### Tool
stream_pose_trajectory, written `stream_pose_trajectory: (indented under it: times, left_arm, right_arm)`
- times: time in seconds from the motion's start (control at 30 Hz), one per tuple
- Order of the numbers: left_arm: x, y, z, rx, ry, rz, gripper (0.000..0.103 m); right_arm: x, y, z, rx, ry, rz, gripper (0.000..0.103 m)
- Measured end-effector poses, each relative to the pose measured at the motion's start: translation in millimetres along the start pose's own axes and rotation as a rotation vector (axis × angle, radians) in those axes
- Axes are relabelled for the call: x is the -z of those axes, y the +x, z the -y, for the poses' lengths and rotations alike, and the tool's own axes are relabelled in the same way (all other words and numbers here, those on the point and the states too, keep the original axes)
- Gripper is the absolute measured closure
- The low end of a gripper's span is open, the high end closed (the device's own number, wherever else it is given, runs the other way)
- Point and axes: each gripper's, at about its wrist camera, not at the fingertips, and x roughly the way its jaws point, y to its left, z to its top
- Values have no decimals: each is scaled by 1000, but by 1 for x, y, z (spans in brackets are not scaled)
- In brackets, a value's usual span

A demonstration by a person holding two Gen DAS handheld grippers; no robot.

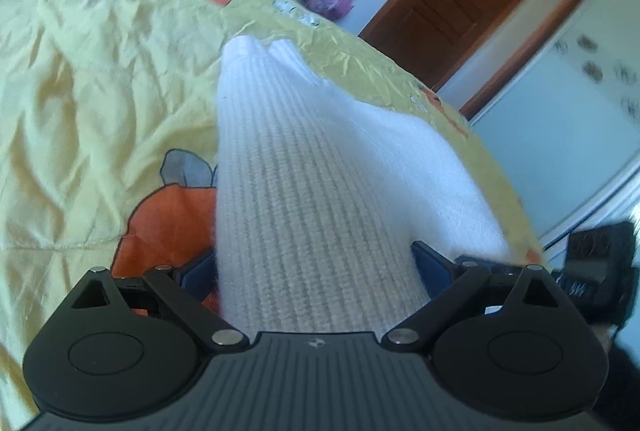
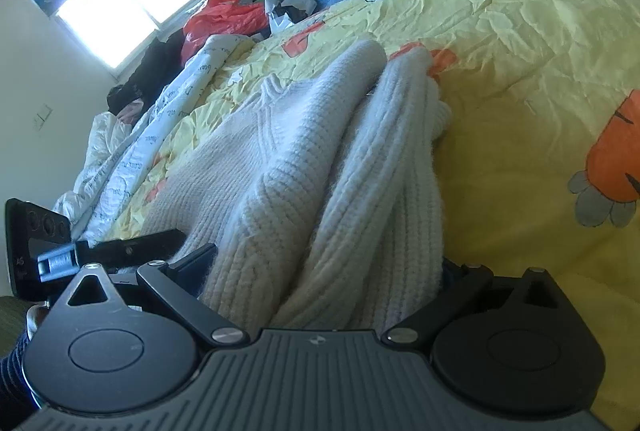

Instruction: Fold small clothes

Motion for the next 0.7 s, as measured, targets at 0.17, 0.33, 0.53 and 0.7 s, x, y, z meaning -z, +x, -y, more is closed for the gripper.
stream_pose_trajectory:
  times: [0.17, 0.33, 0.53, 0.7]
  left_arm:
    - [-6, -1, 9, -37, 1, -25, 13]
    - [-20, -22, 27, -61, 42, -33, 42]
    - [-12, -70, 37, 9, 54, -46, 43]
    - [32, -66, 24, 0, 51, -129, 31]
  right_arm:
    - [-8, 1, -4, 10, 25, -55, 28]
    - [-17, -18, -14, 12, 45, -30, 44]
    - [2, -57, -34, -95, 27, -14, 45]
    - [45, -63, -33, -76, 38, -64, 45]
